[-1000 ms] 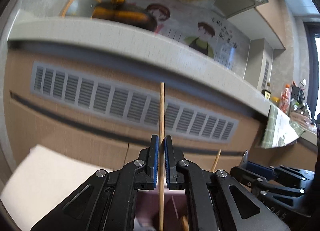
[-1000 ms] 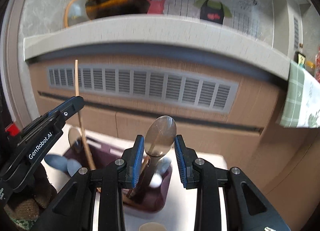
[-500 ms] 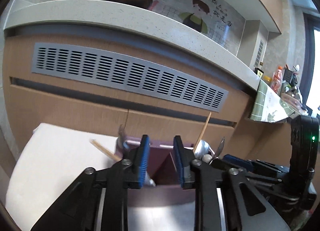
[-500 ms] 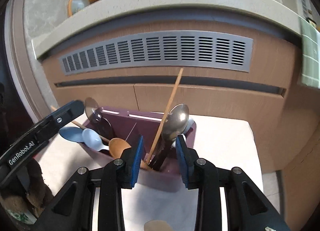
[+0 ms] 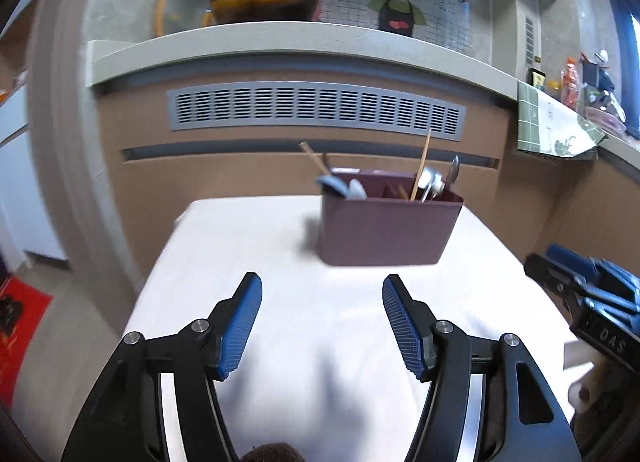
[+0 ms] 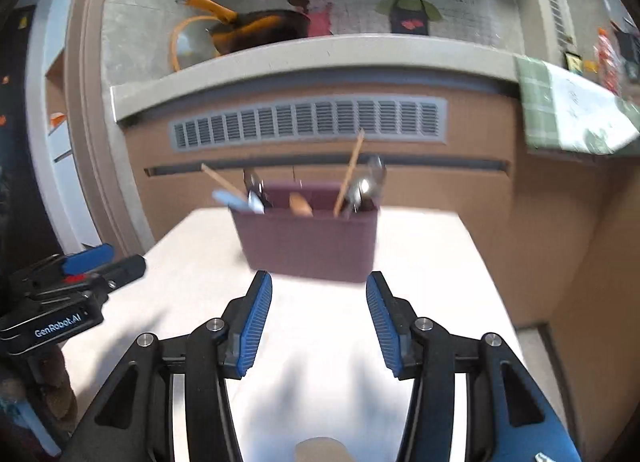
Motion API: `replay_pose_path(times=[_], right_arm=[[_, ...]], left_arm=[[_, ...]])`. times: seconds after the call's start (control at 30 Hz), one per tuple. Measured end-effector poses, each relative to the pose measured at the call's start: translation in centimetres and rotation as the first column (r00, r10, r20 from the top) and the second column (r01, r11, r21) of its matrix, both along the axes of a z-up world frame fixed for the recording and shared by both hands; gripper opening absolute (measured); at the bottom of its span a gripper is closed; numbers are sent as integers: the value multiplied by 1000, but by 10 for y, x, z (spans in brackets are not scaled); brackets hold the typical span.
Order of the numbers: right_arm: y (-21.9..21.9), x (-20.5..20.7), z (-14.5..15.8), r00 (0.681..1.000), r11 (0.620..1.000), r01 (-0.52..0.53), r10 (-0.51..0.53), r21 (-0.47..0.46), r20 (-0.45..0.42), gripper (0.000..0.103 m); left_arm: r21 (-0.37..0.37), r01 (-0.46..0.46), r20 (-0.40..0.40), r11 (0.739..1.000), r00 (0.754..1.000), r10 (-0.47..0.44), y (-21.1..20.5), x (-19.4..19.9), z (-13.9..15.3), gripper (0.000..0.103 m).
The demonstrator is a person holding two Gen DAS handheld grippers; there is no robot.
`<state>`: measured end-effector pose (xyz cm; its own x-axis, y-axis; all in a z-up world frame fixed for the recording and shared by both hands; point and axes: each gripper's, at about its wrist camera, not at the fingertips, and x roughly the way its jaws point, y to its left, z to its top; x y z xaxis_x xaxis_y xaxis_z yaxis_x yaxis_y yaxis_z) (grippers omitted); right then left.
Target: Organize utensils
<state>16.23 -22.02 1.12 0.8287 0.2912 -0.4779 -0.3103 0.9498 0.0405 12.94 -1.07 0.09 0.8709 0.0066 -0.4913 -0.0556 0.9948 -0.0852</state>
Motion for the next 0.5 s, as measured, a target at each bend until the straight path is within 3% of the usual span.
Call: replay_pose_path(times=[0.13,0.23,0.5], right_arm=[[-3,-28,-9,999,1000,15,-14,13,-41,46],[1,-45,-10,999,999,31,-32,-40,-13,46],[4,-55,-4,1000,998,18,-18,-52,5,46]], left_arm=[[5,-26,5,1000,1000,26,1,-26,1,63],[22,-34,10,999,999,33,0,-38,3,63],[37,-29,-8,999,1000,29,0,-50,2,63]])
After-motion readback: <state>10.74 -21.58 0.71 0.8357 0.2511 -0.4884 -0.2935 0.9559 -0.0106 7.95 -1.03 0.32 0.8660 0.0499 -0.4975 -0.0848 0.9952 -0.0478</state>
